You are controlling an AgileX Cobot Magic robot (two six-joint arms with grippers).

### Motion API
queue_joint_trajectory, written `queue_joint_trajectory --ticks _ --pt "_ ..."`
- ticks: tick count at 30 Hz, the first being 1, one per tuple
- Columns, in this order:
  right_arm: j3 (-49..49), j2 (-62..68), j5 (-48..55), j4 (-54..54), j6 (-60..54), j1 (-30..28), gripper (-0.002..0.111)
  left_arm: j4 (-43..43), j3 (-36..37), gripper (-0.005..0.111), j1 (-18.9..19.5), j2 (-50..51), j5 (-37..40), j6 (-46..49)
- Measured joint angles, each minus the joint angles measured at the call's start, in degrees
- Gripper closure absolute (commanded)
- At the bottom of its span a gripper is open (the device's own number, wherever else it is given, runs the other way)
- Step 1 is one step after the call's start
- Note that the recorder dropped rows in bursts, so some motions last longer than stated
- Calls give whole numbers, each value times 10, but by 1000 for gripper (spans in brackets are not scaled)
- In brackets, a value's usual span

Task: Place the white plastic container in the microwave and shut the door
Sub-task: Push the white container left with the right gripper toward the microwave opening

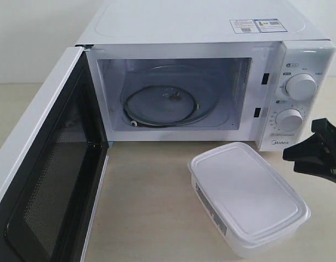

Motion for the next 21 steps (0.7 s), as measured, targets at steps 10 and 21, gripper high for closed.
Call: queue_joint_trajectory --ticks 10,21 --pt "30 1 12 -1 -7 99 67 0 0 102 0 0 0 0" --pt "31 1 -2 -1 1 159 67 0 0 102 0 0 0 0"
